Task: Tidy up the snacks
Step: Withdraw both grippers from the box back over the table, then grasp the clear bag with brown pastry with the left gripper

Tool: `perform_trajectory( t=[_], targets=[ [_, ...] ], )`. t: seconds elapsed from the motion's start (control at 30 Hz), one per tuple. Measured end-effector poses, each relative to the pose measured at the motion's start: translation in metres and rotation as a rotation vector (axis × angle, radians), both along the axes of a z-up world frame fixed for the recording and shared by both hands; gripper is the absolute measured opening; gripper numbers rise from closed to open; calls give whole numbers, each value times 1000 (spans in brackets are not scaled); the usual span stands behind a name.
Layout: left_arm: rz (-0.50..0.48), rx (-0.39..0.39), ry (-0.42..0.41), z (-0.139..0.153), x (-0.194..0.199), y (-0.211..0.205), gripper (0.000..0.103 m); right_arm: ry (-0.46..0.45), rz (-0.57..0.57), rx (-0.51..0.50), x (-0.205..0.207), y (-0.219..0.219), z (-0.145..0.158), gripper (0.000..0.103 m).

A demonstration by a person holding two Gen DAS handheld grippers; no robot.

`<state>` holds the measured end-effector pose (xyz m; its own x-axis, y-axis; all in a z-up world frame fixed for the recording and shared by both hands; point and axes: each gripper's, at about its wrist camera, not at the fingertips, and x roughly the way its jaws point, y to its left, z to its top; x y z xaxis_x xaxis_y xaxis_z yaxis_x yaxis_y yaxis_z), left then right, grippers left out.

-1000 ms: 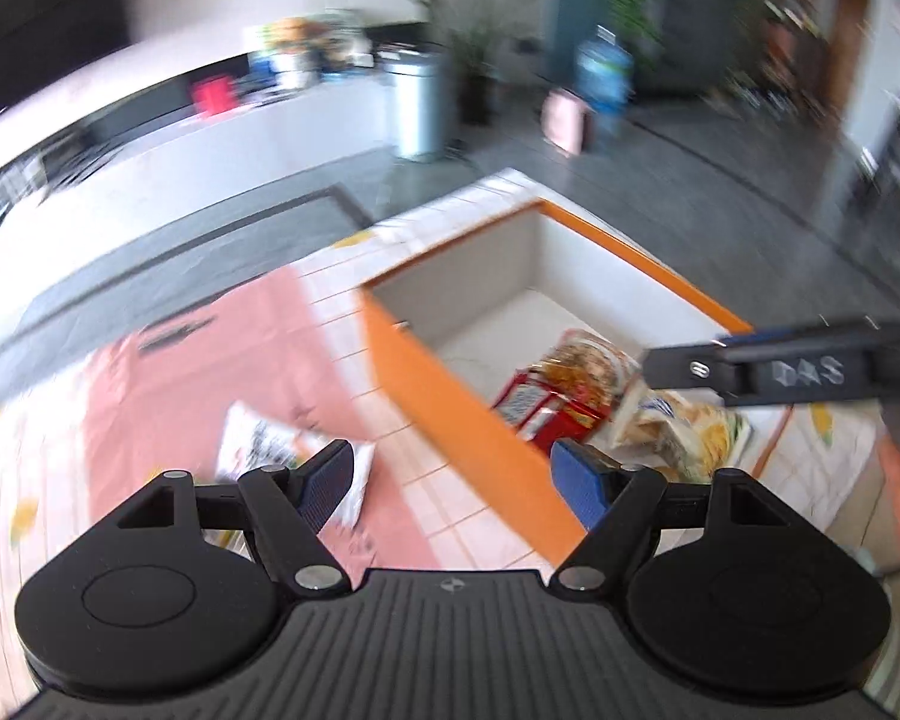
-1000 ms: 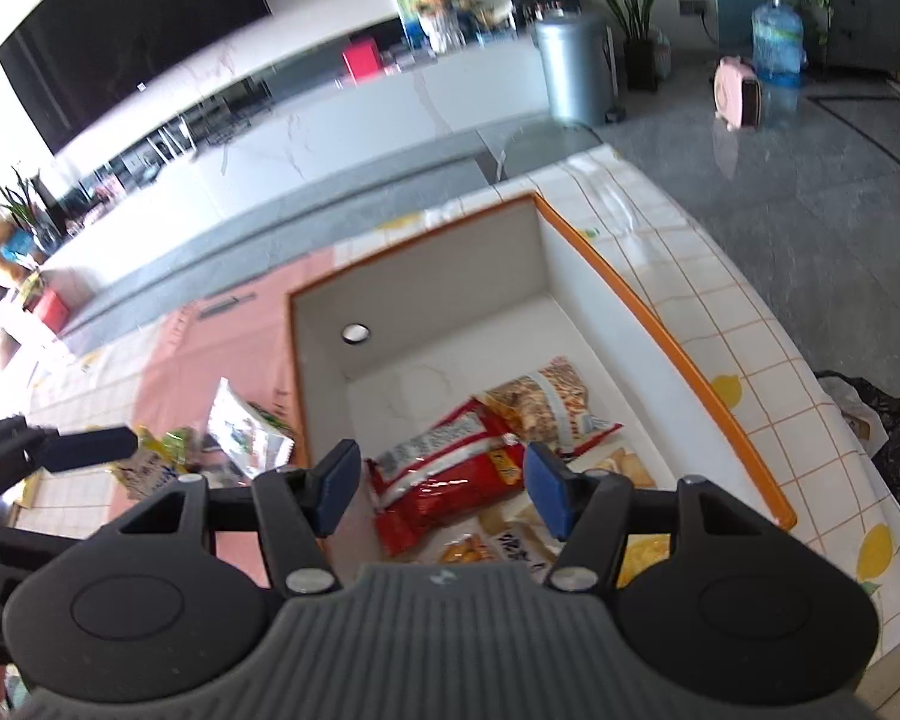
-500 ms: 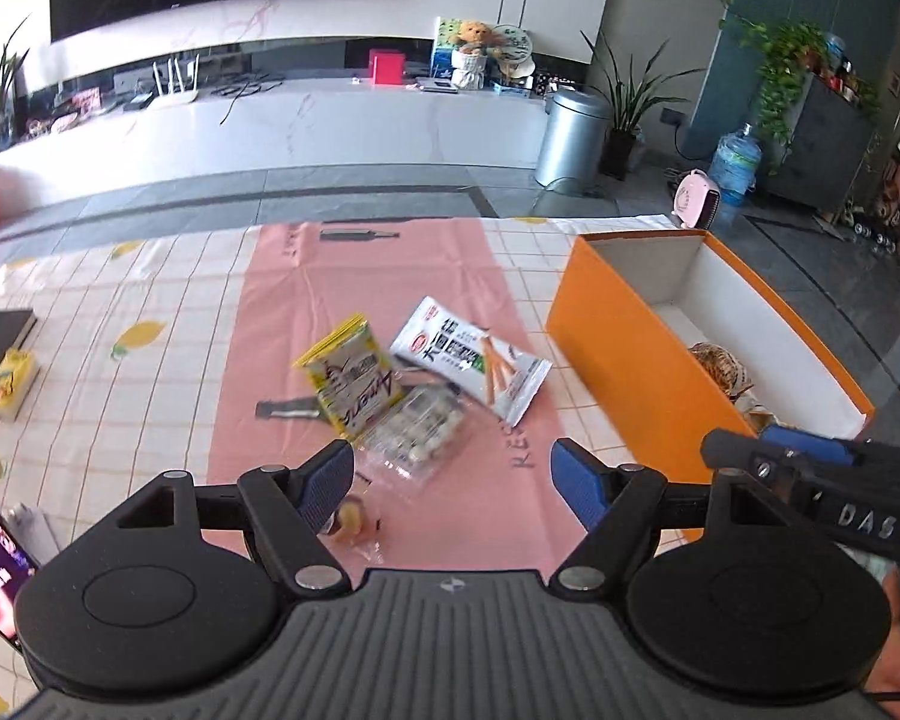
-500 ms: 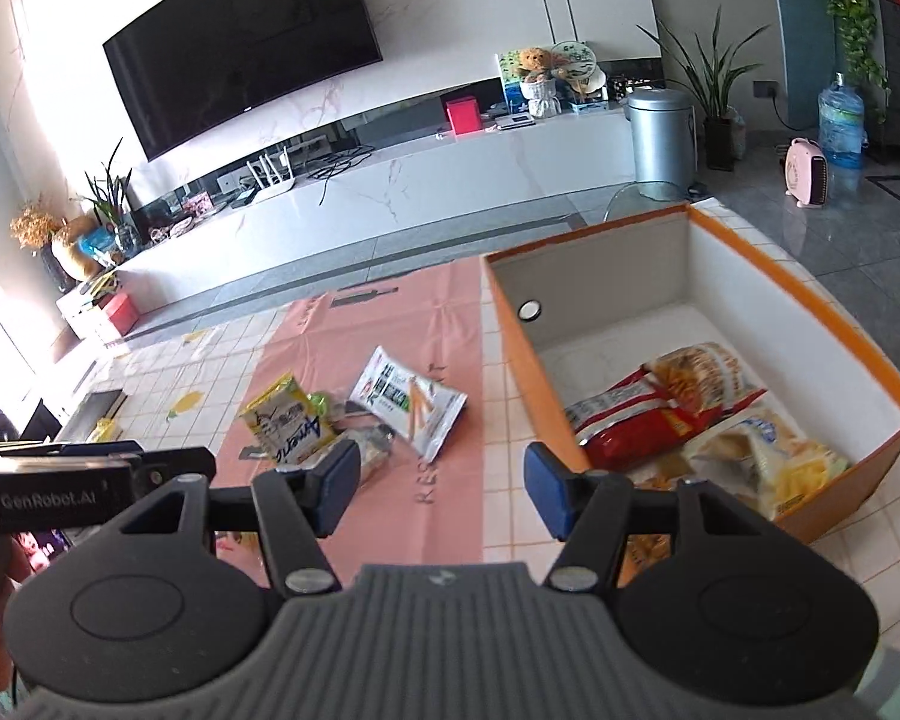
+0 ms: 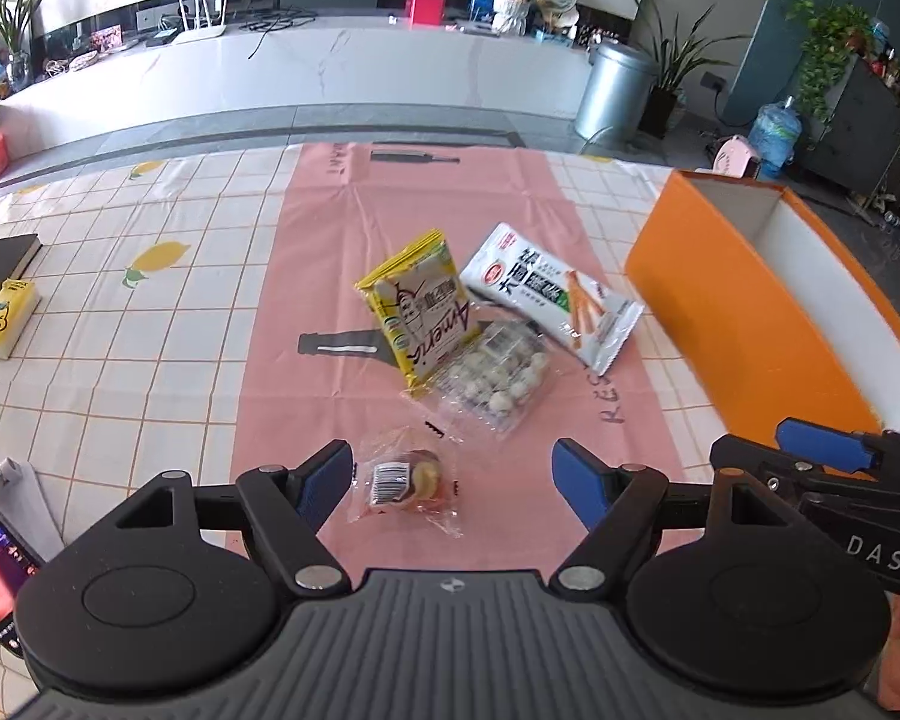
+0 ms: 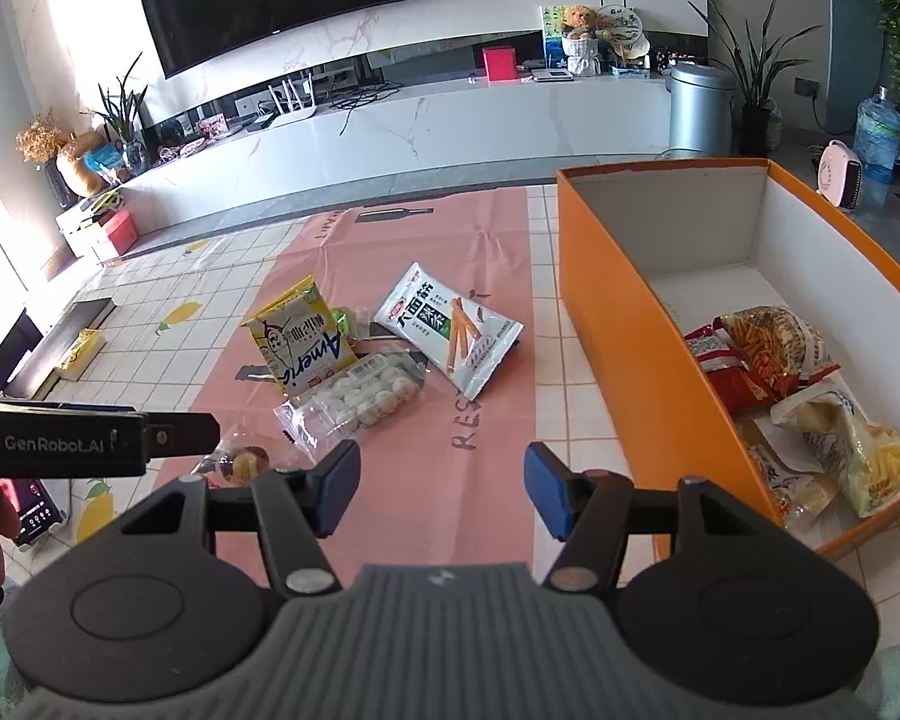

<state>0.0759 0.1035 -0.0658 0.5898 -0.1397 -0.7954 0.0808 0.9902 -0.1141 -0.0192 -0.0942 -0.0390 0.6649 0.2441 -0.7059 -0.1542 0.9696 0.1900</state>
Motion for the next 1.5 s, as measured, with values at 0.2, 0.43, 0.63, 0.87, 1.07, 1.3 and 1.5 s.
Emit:
perform_trajectory(
  t=[0.2, 0.43, 0.63, 0.87, 1.07, 1.3, 1.5],
  targets=[
    [25, 34, 89, -27, 21, 1, 89, 44, 0, -9, 21, 10, -16, 59],
    [45, 15, 146, -47, 33, 7, 89, 62, 39, -37, 45, 32, -30, 59],
    [67, -20, 169, -58, 34, 14, 81, 76, 71, -56, 62, 50, -42, 59],
    [86, -58, 179, -68, 36, 21, 67, 95, 78, -62, 77, 61, -55, 59],
    [72, -50, 157, -68, 37, 19, 47, 106, 80, -69, 87, 69, -63, 59],
    [131, -27, 103, -59, 37, 33, 46, 114, 61, -71, 98, 76, -66, 67],
    [189, -41, 85, -56, 39, 49, 46, 162, -9, -18, 110, 86, -73, 74]
  ],
)
